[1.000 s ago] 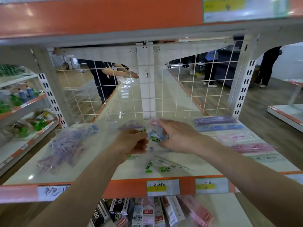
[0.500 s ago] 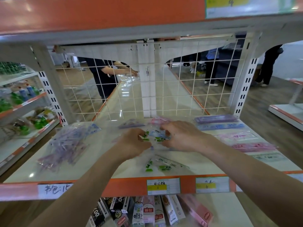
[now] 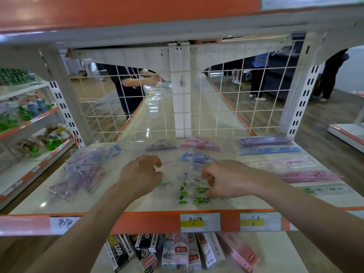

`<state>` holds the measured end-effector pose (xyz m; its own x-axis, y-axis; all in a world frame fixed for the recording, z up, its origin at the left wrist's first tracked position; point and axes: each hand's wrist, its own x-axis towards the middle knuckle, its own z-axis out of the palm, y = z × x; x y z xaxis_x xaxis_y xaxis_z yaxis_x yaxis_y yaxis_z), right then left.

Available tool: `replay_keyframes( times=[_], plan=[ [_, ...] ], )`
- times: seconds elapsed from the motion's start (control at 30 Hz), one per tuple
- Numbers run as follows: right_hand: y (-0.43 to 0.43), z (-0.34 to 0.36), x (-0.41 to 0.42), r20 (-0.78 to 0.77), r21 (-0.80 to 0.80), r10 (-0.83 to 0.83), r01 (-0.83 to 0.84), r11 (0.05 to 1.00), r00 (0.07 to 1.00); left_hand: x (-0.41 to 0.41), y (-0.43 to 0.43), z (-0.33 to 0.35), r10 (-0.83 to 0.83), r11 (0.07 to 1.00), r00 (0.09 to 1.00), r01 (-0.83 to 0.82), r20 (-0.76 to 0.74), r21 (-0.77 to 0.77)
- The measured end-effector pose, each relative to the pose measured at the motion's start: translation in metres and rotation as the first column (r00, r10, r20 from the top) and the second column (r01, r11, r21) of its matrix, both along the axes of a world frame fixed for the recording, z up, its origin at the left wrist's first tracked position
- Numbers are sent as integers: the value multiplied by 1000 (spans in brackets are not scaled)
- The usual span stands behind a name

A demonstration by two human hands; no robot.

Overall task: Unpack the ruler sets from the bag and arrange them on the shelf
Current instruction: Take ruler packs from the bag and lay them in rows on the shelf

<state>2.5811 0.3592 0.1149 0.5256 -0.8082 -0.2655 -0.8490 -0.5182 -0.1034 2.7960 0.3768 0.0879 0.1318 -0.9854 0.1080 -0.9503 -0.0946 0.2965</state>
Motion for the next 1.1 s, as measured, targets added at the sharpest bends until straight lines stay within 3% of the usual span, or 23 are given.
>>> replay_keyframes(
  times=[0.37,0.67,1.1],
  plan=[
    [5,5,3,-119,6,13,-13,1000,993,5,-2,-5,16,1000,1000,-16,-16,-11],
    [-1,13,44,148,-103,101,-86,991,984,24,12,-3,88,996,995,-89,-54,-13],
    [-14,-4,164,317,-23,220,-225,974,923,107,55,-13,373,927,918,-374,-136,19]
  ],
)
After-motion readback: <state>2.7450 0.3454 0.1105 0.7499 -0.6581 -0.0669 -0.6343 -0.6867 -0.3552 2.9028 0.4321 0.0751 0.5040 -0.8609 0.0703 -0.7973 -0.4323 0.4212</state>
